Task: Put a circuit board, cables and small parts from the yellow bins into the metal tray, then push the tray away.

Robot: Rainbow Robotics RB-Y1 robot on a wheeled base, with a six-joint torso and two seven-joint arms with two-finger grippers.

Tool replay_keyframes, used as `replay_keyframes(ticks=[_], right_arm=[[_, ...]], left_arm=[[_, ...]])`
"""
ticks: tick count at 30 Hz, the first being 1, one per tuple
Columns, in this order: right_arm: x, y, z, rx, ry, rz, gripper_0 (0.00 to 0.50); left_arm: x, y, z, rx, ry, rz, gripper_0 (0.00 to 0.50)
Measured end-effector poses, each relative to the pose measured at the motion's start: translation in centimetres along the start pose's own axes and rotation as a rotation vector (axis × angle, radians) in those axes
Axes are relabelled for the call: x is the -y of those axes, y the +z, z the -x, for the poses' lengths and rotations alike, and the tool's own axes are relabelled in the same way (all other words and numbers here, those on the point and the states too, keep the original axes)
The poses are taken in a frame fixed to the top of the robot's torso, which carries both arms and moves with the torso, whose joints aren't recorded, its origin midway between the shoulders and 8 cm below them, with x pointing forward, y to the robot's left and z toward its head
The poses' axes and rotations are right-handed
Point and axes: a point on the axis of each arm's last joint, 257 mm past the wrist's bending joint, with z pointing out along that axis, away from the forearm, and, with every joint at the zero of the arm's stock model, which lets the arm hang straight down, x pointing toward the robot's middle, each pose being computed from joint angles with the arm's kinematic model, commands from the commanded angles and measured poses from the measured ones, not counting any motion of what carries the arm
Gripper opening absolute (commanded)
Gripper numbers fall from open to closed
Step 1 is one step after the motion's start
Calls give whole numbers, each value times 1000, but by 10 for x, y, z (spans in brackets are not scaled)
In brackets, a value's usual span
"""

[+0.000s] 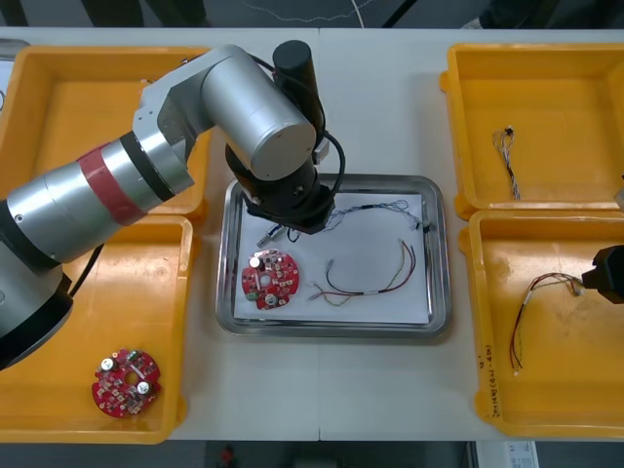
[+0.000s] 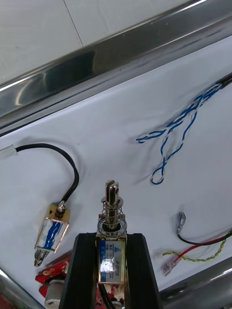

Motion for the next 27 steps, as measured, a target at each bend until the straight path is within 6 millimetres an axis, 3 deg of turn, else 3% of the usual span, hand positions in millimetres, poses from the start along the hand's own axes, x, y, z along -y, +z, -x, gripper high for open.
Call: replay_keyframes(ticks=[9, 16, 17, 18, 19, 20, 21, 22, 27], right_arm=[[0, 0, 0, -1, 21, 0, 500], [1, 0, -1, -1, 33, -5, 500], [2, 0, -1, -1, 34, -7, 500], [2, 0, -1, -2, 35, -9, 500], [3, 0, -1, -2, 35, -11, 500], [3, 0, -1, -2, 36, -13, 500], [4, 0, -1, -2, 37, -15, 500], [4, 0, -1, -2, 37, -16, 500], [4, 0, -1, -2, 37, -17, 500]], left_arm=[[-1, 26, -10, -10, 24, 19, 2], [-4, 32, -12, -13, 21, 23, 14], [-4, 32, -12, -13, 21, 23, 45], [-4, 32, -12, -13, 21, 23, 232], [-4, 32, -12, -13, 21, 22, 310], [-3, 32, -12, -13, 21, 22, 418], [-3, 32, -12, -12, 21, 21, 479], [-3, 32, -12, -12, 21, 20, 500], [-2, 32, -11, -10, 20, 16, 500]])
